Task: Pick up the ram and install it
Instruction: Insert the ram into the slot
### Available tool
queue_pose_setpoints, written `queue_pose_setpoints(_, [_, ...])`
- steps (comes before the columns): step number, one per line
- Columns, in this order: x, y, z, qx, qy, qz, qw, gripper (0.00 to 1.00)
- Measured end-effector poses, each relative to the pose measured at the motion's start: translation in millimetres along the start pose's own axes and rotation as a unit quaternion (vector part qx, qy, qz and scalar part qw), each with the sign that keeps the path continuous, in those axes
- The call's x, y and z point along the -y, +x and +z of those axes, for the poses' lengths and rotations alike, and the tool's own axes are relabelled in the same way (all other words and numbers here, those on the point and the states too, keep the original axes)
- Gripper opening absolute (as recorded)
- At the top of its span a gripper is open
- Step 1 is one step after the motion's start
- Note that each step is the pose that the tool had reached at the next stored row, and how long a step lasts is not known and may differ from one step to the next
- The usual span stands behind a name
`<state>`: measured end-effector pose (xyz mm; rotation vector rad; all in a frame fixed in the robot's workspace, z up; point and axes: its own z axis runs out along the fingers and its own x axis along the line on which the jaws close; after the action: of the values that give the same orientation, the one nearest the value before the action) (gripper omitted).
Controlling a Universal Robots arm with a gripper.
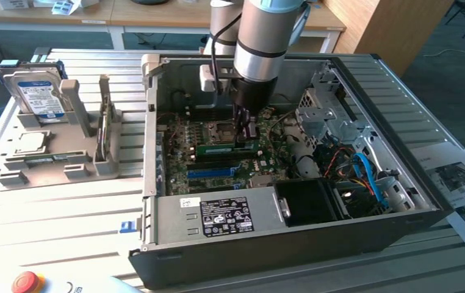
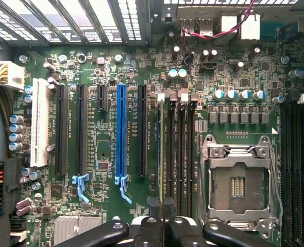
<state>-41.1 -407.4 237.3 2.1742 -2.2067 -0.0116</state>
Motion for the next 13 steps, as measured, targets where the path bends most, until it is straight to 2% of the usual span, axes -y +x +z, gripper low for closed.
queue_pose_setpoints(13, [0.6, 0.0, 1.6, -0.0002, -0.0007, 0.0, 1.0, 0.12])
